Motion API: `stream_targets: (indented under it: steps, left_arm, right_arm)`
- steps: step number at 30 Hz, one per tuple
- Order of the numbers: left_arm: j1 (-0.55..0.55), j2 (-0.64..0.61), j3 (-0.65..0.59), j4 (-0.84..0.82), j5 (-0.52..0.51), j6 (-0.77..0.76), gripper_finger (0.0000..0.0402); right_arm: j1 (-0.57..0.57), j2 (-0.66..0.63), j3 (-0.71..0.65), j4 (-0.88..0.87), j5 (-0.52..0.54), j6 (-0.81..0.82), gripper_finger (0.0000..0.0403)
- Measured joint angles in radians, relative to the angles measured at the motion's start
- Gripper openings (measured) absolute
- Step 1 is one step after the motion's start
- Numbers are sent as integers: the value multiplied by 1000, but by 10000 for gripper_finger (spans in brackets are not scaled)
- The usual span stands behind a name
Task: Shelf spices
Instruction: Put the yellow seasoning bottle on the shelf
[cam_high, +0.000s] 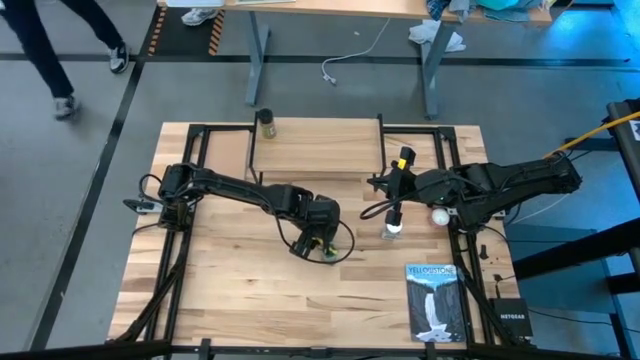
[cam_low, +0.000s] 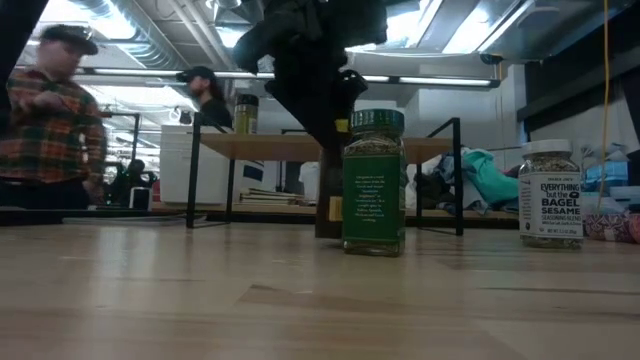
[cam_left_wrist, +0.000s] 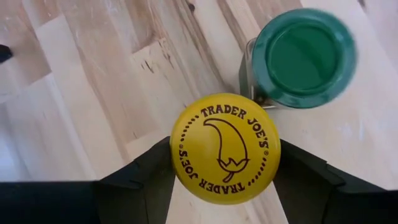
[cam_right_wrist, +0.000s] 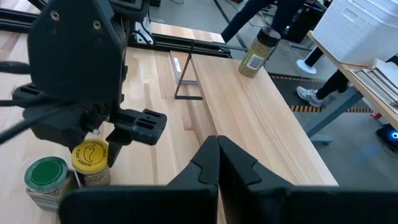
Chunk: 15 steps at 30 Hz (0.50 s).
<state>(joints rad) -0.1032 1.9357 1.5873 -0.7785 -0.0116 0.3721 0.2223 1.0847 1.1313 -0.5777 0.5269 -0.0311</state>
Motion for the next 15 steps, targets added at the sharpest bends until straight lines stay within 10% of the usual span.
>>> stream_targets:
  steps: [15]
  left_arm:
    - [18,-80,223,-277,-189,42,215]
  right_arm:
    - [0,0,0,1,-1,0,1]
